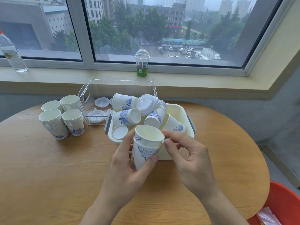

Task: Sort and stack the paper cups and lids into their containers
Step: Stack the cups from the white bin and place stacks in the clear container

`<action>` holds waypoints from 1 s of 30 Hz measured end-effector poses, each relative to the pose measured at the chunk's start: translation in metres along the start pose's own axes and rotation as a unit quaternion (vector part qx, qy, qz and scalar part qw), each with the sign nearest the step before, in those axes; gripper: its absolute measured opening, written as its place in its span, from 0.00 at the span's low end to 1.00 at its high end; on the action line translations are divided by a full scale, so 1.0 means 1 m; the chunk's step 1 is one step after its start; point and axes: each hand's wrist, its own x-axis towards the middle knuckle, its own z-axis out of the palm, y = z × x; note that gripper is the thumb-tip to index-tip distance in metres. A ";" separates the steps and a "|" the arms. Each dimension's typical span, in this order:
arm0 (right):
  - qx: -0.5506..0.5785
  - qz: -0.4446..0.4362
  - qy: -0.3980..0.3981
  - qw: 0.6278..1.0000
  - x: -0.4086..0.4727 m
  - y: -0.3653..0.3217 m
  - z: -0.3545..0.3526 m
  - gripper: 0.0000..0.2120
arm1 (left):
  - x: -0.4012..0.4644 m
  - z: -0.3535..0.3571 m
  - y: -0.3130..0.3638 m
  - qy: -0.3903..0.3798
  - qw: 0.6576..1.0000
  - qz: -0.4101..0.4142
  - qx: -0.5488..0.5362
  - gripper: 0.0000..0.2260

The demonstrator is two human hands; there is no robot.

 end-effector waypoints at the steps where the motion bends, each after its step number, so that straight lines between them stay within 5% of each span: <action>1: 0.001 0.003 -0.004 1.000 -0.001 0.001 0.001 0.11 | 0.000 0.000 0.000 0.002 1.000 -0.003 -0.005 0.30; 11: -0.057 0.012 -0.062 0.996 0.011 0.007 -0.002 0.11 | 0.001 -0.004 -0.005 0.033 0.999 -0.013 -0.026 0.30; 16: -0.188 0.028 -0.006 0.982 0.054 0.033 -0.013 0.25 | 0.001 -0.007 -0.010 0.047 0.997 -0.039 -0.053 0.29; 20: -0.293 0.066 -0.080 0.950 0.080 0.047 -0.017 0.35 | -0.001 -0.005 -0.006 0.051 0.995 -0.029 -0.081 0.30; 30: -0.373 0.083 -0.134 0.914 0.100 0.057 -0.013 0.37 | -0.002 -0.007 -0.013 0.051 0.997 -0.031 -0.039 0.33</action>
